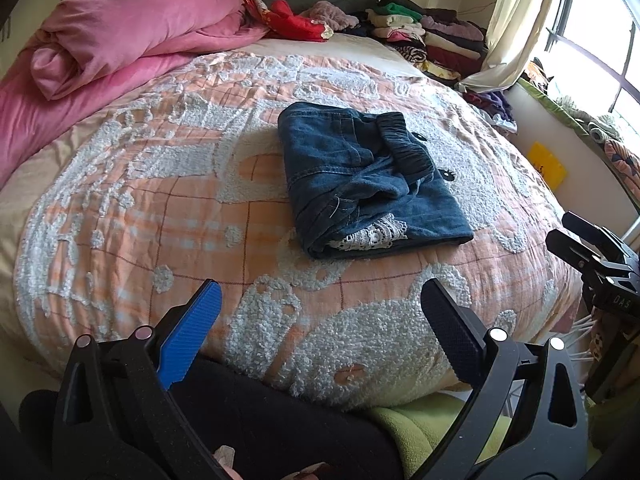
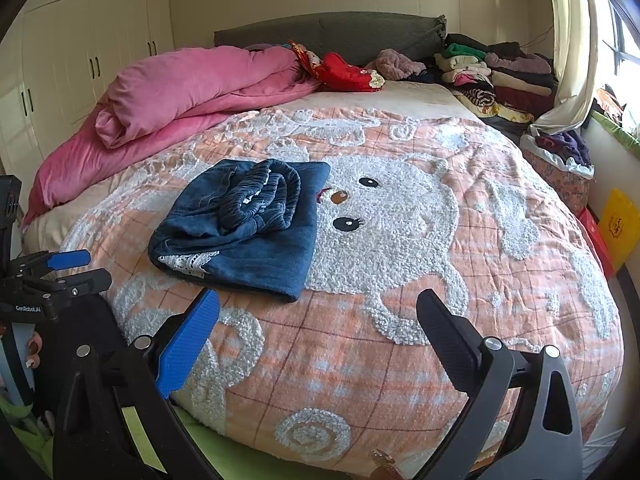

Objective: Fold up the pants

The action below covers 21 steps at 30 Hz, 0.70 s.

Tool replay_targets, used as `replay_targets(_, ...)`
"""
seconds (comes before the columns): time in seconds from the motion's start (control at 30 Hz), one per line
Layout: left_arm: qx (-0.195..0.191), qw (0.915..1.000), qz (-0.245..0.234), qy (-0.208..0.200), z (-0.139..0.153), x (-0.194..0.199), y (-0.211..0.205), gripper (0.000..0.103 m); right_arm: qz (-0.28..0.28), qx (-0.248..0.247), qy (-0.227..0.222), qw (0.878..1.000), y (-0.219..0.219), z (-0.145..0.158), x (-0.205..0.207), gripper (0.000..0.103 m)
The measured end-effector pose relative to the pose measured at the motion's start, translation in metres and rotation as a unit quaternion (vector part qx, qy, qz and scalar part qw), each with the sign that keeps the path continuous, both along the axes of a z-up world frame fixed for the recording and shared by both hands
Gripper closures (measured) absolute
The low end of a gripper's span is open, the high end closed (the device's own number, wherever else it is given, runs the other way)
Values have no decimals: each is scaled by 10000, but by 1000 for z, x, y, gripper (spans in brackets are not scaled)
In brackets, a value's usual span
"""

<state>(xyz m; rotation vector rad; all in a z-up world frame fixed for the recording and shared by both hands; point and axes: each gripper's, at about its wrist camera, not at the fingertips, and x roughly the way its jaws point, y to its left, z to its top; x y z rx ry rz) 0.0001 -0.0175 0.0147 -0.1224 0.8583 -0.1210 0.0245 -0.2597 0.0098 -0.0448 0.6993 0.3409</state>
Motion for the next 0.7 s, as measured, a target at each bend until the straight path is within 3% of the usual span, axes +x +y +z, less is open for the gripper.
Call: replay_targets(0.7,3,10000,54,5,2,-1,3,10,-22,-6,9,10000,-1,3,0,5)
